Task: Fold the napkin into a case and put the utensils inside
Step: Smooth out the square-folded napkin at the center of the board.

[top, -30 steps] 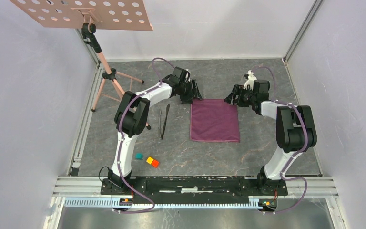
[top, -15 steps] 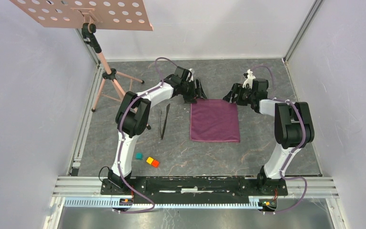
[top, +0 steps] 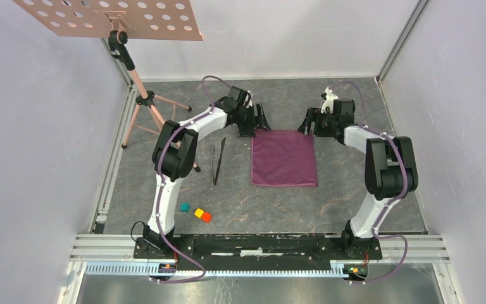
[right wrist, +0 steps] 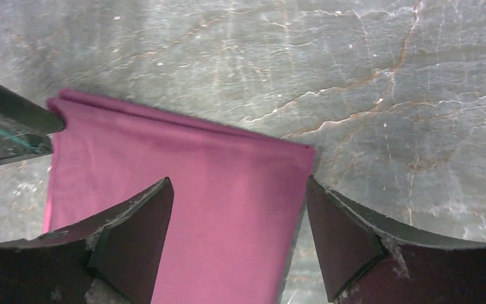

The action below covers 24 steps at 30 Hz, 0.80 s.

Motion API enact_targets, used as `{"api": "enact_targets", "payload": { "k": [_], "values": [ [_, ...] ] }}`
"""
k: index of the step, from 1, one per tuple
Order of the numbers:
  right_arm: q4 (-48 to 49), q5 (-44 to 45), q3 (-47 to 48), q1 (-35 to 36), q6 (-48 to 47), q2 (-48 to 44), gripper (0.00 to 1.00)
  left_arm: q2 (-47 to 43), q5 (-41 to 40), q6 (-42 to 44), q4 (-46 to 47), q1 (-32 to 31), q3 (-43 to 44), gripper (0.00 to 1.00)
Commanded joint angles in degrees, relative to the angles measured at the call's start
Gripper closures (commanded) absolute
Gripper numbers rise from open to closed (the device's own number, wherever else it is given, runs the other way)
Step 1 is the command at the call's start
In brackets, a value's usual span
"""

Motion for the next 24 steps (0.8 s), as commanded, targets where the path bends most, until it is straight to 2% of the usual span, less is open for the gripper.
{"api": "enact_targets", "payload": {
  "k": [1, 6, 11, 16, 19, 24],
  "values": [
    [-7.24, 2.30, 1.68, 2.21, -1.94, -10.59, 0.17, -9.24, 0.38, 3.22, -3.89, -1.38, 1.32, 0.17],
    [-5.23, -3.92, -12.69, 3.86, 3.64, -20.59, 0.18, -17.77, 0.93, 1.29, -0.82, -5.38, -9.31, 0.16],
    [-5.79, -5.43, -24.44, 3.91, 3.97, -31.92, 0.28, -22.22, 1.21, -1.37, 4.38, -10.93, -21.23, 0.16],
    [-8.41, -5.53, -33.01, 3.92, 2.29, -41.29, 0.36, -22.52, 0.68, -3.44, 9.44, -13.51, -28.40, 0.16],
    [-8.45, -5.26, -36.05, 3.91, 1.71, -43.29, 0.38, -22.48, 0.14, -4.02, 10.78, -14.04, -31.24, 0.17],
    [-7.21, -2.40, -38.70, 3.86, 0.54, -41.40, 0.37, -23.43, -2.75, -3.92, 10.37, -14.22, -34.49, 0.16]
  ]
}}
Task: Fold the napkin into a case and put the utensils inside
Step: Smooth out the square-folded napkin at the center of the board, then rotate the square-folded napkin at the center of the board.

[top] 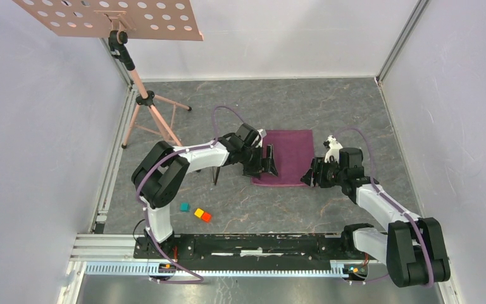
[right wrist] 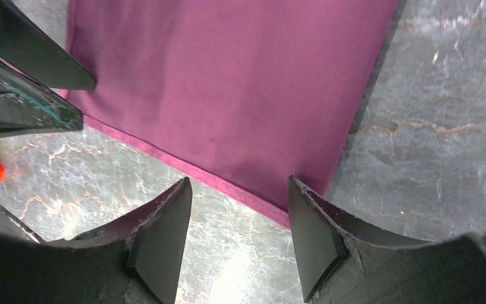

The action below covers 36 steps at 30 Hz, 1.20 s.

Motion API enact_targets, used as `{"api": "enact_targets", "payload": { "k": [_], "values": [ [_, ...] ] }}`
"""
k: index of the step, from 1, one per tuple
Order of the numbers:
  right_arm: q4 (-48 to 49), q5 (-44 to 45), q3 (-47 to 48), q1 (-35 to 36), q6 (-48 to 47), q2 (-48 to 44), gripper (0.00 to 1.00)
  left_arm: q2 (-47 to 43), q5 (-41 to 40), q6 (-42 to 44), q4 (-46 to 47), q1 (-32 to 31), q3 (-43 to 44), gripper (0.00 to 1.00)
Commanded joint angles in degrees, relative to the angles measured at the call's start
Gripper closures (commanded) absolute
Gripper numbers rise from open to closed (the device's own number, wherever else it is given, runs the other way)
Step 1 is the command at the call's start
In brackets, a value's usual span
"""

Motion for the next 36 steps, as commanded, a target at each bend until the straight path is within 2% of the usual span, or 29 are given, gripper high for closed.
{"api": "enact_targets", "payload": {
  "k": [1, 4, 8, 14, 18, 22, 23, 26, 30, 36],
  "values": [
    [2.05, 2.06, -2.15, -0.25, -1.66, 1.61, 0.37, -1.68, -3.08, -2.27, 3.49, 0.01, -2.19, 0.16],
    [0.26, 5.43, -2.97, -0.29, -2.11, 2.39, 0.37, -1.86, -3.97, -1.68, 2.77, 0.00, -3.37, 0.16],
    [-4.02, 9.58, -1.66, -0.29, -4.33, -0.90, 0.37, -1.01, -5.18, 0.50, -0.31, -0.06, -2.89, 0.16],
    [-7.04, 8.86, 3.23, 0.52, -6.03, -3.58, 0.35, -5.44, -4.09, 1.89, -3.86, -0.35, -0.07, 0.14],
    [-6.50, 10.13, 9.42, 5.03, -5.29, 2.09, 0.34, -11.71, -3.57, 2.62, -6.93, -0.35, 2.87, 0.10],
    [-4.32, 14.86, 16.57, 13.14, -1.79, 8.78, 0.35, -20.12, -6.74, 5.48, -13.65, -0.34, 4.68, 0.07],
    [-3.02, 15.20, 18.34, 14.71, -0.17, 10.95, 0.37, -22.97, -8.36, 6.07, -15.32, -0.39, 4.48, 0.06],
    [0.15, 17.89, 23.57, 19.11, 4.50, 17.53, 0.53, -31.51, -12.43, 7.66, -19.60, -0.22, 2.61, 0.04],
    [2.48, 22.65, 31.16, 24.59, 8.20, 26.92, 0.69, -42.85, -16.22, 8.32, -24.53, -0.26, -0.56, 0.01],
    [0.44, 27.87, 43.21, 28.17, 9.76, 38.57, 0.84, -54.95, -16.47, 8.86, -30.85, -0.24, -3.17, 0.00]
  ]
}}
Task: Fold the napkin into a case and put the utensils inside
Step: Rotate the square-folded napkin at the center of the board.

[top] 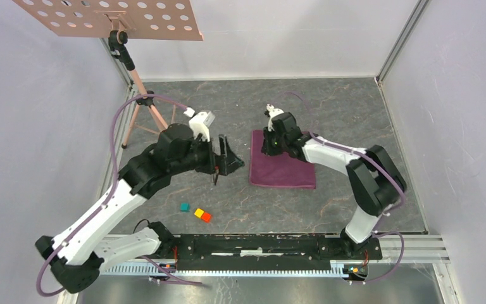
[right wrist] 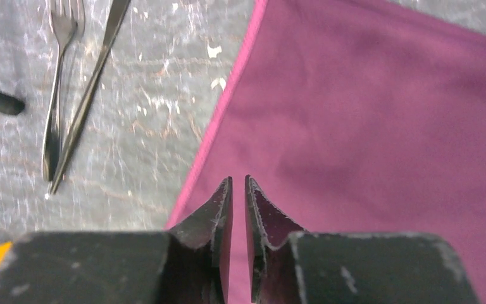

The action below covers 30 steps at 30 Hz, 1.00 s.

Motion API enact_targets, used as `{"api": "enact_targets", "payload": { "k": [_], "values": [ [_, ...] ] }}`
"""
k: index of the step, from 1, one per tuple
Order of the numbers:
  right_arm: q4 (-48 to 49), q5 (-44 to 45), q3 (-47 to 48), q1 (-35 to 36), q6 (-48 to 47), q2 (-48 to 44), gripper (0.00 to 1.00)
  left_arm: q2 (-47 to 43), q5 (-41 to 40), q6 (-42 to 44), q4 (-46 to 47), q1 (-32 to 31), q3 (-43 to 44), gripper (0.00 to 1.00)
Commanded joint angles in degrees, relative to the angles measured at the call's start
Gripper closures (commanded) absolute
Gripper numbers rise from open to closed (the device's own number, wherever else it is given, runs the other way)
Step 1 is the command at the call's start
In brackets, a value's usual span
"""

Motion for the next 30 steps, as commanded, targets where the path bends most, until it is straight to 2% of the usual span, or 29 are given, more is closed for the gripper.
{"api": "enact_targets", "payload": {
  "k": [1, 7, 17, 25, 30],
  "values": [
    [-0.58, 6.83, 9.20, 1.90, 2.34, 6.89, 0.85, -5.93, -2.29, 3.35, -7.69, -0.04, -1.91, 0.00],
    [-2.42, 9.50, 13.99, 3.06, 2.81, 12.68, 0.93, -10.23, -0.53, 3.73, -9.09, 0.02, -1.63, 0.00],
    [-3.69, 10.09, 14.43, 6.45, 2.82, 17.21, 0.99, -11.35, 1.36, 5.72, -10.76, 0.06, -1.54, 0.00],
    [-5.38, 4.90, 5.01, 10.05, -4.80, 12.56, 1.00, -12.73, -0.98, 5.56, -11.74, 0.06, -2.02, 0.00],
    [-6.15, -1.82, -7.33, 11.82, -13.67, 4.21, 0.99, -12.31, -2.64, 4.80, -10.60, -0.02, -3.00, 0.00]
  ]
}}
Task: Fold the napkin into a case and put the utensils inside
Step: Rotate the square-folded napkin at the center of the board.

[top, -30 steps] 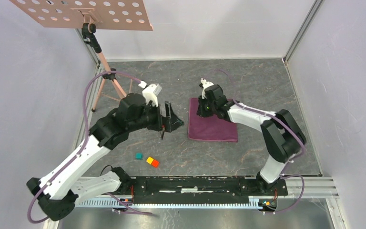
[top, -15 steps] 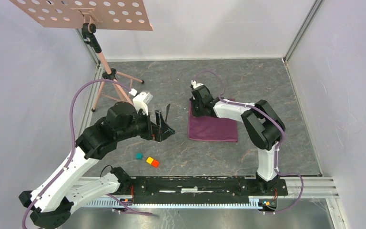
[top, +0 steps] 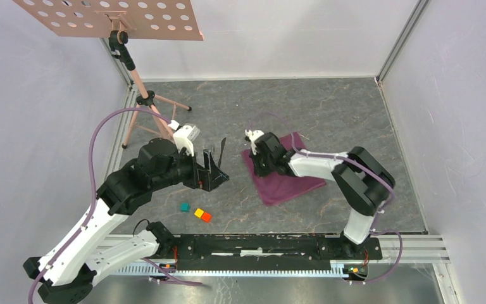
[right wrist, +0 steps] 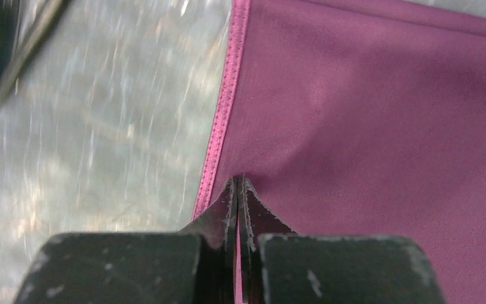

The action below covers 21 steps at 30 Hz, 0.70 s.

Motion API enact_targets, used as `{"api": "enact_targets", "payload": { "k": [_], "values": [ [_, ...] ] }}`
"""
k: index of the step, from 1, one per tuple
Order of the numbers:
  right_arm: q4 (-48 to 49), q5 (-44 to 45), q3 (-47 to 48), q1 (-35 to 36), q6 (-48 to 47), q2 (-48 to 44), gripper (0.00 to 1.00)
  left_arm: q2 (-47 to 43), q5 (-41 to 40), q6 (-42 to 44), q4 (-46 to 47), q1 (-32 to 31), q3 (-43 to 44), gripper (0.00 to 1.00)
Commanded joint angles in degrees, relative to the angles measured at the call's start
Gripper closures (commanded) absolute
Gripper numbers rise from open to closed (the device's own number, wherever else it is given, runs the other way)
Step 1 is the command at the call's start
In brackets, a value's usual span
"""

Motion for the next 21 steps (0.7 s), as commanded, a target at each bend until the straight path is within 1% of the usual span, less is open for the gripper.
{"api": "enact_targets", "payload": {
  "k": [1, 3, 4, 7, 10, 13, 14, 17, 19, 21],
  "values": [
    [-6.04, -7.84, -12.33, 1.43, -9.82, -7.38, 0.99, 0.36, -1.80, 1.62, 1.60, 0.06, -1.46, 0.00],
    [-6.12, -9.83, -15.98, 1.39, -11.26, -12.36, 0.96, 1.60, -2.16, 1.08, 2.77, 0.09, -2.19, 0.00],
    [-6.20, -10.22, -17.20, 1.39, -11.71, -15.18, 0.93, 2.26, -2.23, 0.61, 3.74, 0.07, -2.63, 0.00],
    [-6.67, -8.39, -19.05, 1.01, -11.20, -22.61, 0.81, 5.34, -1.45, -1.34, 7.72, 0.07, -4.29, 0.00],
    [-7.02, -4.96, -21.08, -1.29, -9.07, -28.85, 0.68, 11.46, 2.79, -3.21, 13.13, 0.07, -6.05, 0.00],
    [-7.85, -0.43, -24.55, -7.84, -5.92, -33.71, 0.67, 20.33, 4.76, -4.29, 17.17, 0.00, -6.14, 0.00],
    [-7.58, -0.28, -26.60, -11.03, -5.06, -35.34, 0.66, 22.84, 5.09, -4.53, 19.00, 0.00, -6.18, 0.00],
    [-6.22, 1.90, -30.67, -18.60, -3.37, -39.73, 0.64, 32.09, 4.25, -3.31, 20.96, 0.06, -3.50, 0.01],
    [-5.79, 1.34, -31.36, -20.58, -4.42, -41.02, 0.64, 39.09, 3.02, -0.03, 19.18, -0.02, 0.90, 0.05],
    [-5.76, 0.64, -31.20, -21.34, -5.40, -41.34, 0.63, 46.96, 1.25, 3.46, 16.18, -0.02, 5.97, 0.12]
  ]
}}
